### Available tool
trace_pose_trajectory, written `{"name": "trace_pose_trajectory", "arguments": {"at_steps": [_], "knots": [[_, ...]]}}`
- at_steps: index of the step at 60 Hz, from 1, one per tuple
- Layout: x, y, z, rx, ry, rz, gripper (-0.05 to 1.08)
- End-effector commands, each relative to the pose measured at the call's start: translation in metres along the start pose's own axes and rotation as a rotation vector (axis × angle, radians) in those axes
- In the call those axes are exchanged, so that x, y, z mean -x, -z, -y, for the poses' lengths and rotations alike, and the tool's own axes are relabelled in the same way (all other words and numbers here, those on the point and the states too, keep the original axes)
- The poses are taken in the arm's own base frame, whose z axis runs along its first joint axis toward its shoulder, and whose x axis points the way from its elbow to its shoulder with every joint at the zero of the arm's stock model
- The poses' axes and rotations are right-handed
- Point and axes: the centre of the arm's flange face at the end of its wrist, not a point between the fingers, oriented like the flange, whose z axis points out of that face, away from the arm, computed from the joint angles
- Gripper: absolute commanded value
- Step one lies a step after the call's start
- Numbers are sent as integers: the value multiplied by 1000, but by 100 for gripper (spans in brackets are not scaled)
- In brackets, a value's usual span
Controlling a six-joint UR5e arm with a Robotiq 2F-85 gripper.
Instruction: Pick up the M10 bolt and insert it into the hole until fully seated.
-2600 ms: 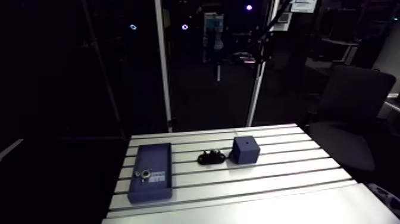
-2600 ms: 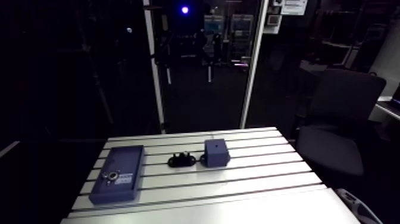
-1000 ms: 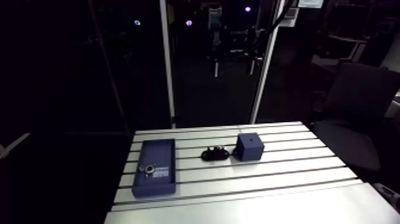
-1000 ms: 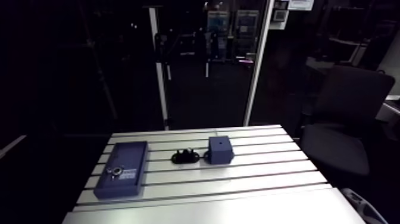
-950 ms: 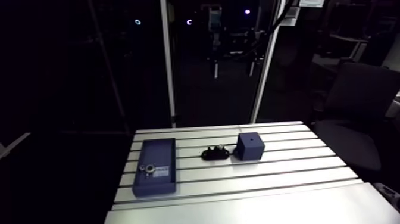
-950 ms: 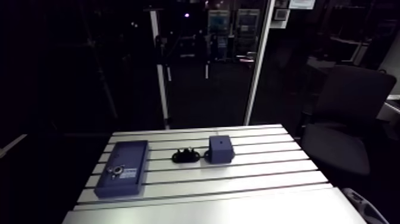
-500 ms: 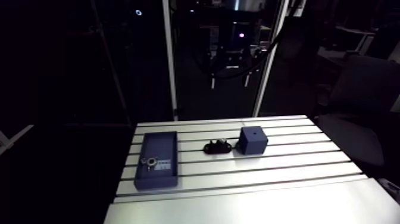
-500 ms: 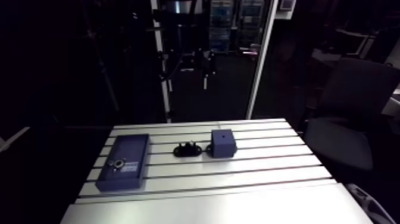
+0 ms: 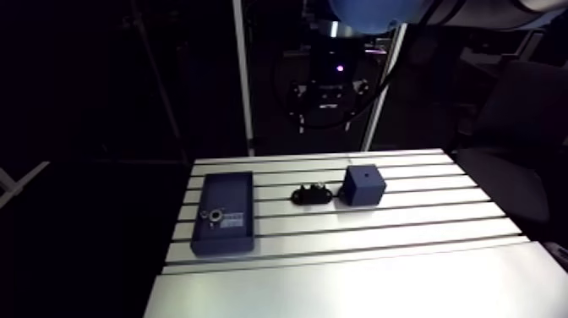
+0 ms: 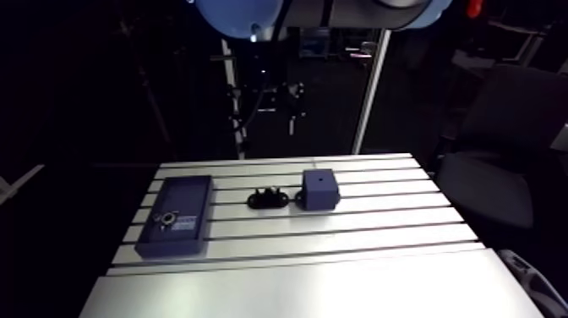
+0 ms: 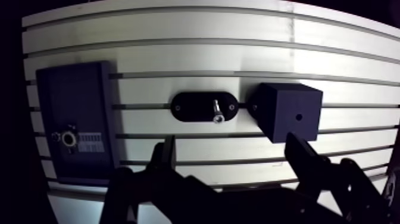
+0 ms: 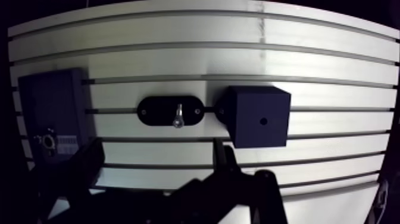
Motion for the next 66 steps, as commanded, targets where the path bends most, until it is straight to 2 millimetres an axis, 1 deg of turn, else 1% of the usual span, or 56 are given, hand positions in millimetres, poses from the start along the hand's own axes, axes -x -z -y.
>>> {"name": "trace_pose_trajectory", "arguments": {"at_steps": [1, 18, 23, 30, 45, 55, 62, 64, 66], "knots": [[3, -21, 0, 7, -3, -11, 1], [9, -40, 1, 1, -3, 6, 1], [12, -49, 1, -1, -4, 22, 1], [12, -56, 1, -2, 5, -7, 1], [14, -69, 1, 0, 6, 12, 1], [17, -78, -2, -1, 4, 28, 7], [20, -83, -3, -2, 2, 36, 8], [22, -86, -3, -3, 0, 43, 12], [22, -90, -5, -3, -3, 49, 14]]}}
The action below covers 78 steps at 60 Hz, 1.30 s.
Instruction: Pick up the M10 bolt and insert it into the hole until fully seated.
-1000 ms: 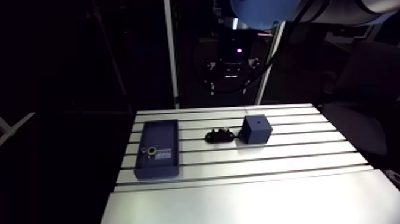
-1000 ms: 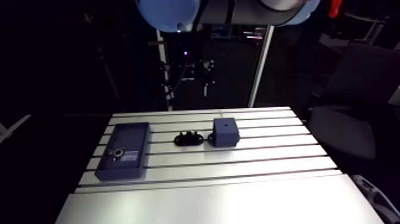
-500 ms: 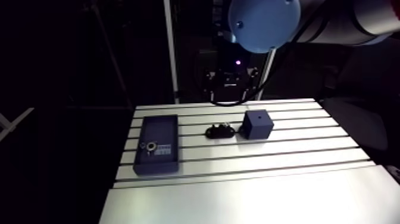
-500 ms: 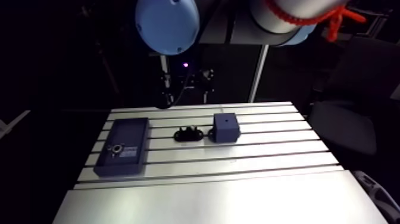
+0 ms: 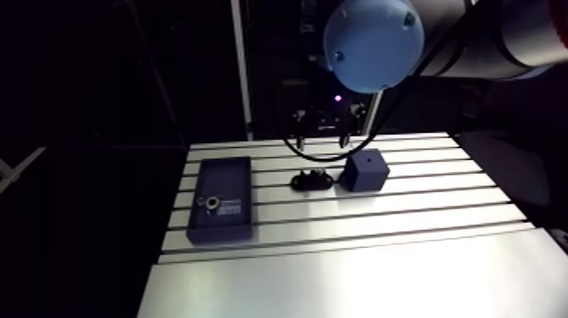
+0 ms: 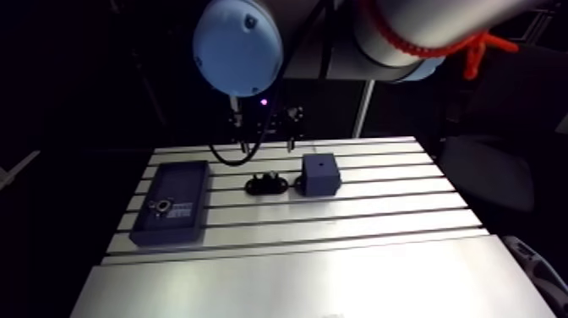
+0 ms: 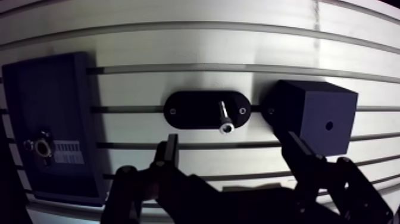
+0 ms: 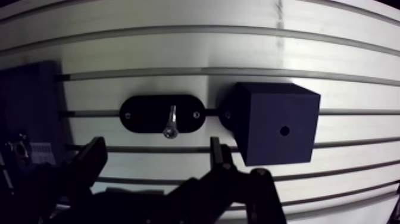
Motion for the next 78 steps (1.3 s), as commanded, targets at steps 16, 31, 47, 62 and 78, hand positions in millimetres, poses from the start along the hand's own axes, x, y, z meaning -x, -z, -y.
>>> {"name": "trace_pose_trajectory", "arguments": {"at_steps": [16, 31, 47, 62, 78], "knots": [[9, -32, -8, -6, -15, 60, 25], [9, -35, -8, -7, -16, 66, 35], [6, -37, -7, -5, -13, 27, 38], [7, -42, -6, -2, -12, 37, 41], [7, -43, -6, -1, -13, 33, 43]]}}
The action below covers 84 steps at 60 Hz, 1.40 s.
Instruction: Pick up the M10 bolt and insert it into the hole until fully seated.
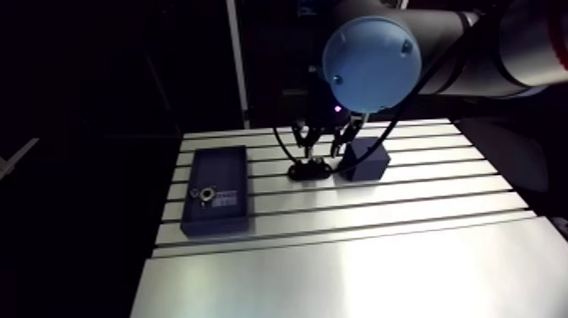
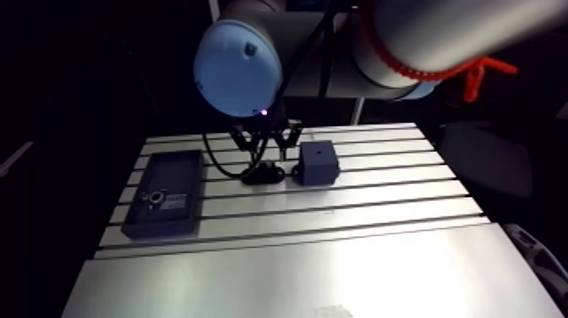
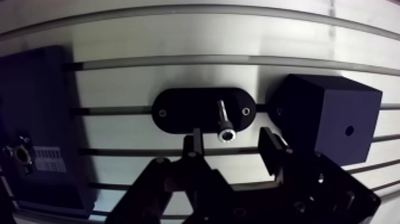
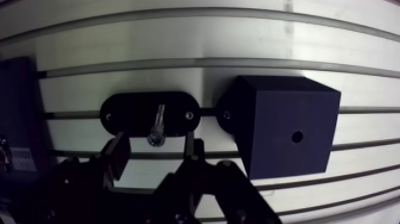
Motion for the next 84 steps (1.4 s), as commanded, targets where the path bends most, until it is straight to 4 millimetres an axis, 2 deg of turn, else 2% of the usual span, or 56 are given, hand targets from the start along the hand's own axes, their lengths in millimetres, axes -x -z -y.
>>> {"name": "trace_pose_trajectory", "arguments": {"at_steps": [1, 6, 20, 51, 84], "knots": [[0, -2, 0, -1, -1, -1, 43], [0, -8, 0, 0, -1, 10, 44], [2, -10, 0, -1, -8, 15, 45], [3, -12, -1, 3, -4, 10, 54], [5, -13, 1, -7, -3, 14, 71]]}}
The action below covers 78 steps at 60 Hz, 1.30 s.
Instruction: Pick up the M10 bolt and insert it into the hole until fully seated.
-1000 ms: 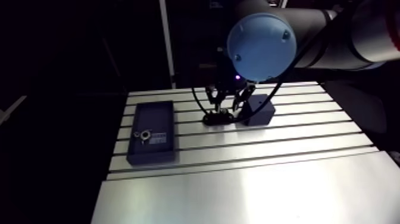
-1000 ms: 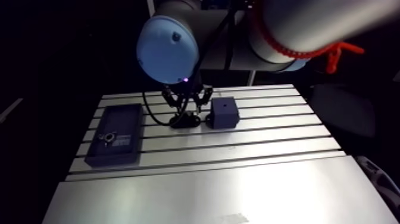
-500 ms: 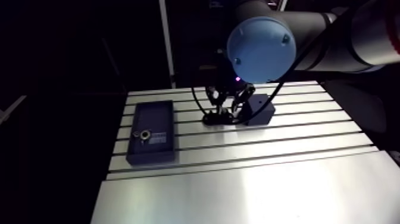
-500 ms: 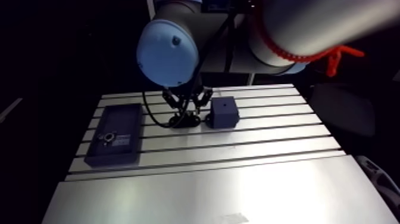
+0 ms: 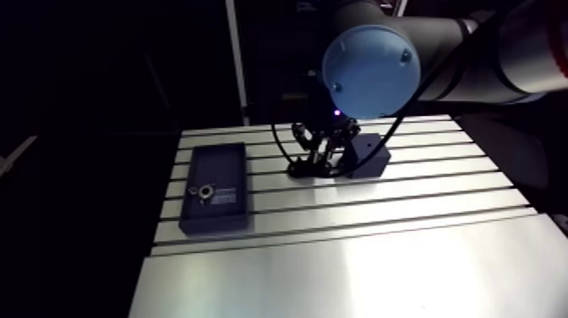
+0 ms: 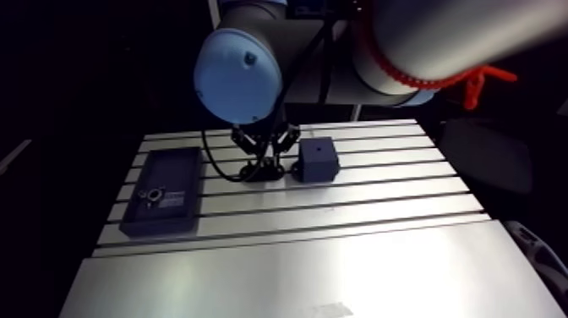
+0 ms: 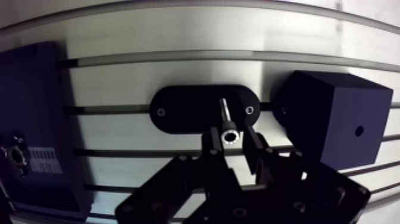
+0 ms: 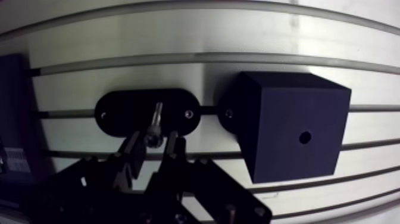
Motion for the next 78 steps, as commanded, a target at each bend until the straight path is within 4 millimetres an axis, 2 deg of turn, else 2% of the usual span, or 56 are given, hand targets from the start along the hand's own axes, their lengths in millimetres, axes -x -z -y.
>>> {"name": "trace_pose_trajectory", "arguments": {"at_steps": [1, 20, 32, 51, 53, 60, 64, 68, 71, 75, 78], "knots": [[2, -2, 1, -3, 1, 4, 72], [2, 0, 1, -2, 1, 0, 80], [-2, 11, 1, -4, 1, -23, 85], [-11, 66, -1, 8, 1, -96, 90], [-14, 78, -2, 12, 0, -99, 92], [-18, 95, -4, 12, -2, -89, 98], [-21, 117, -15, 10, -24, -98, 105], [-24, 131, -22, 14, -40, -105, 107], [-26, 136, -26, 14, -47, -98, 107], [-31, 149, -45, 6, -71, -52, 107], [-32, 153, -51, 3, -80, -42, 107]]}}
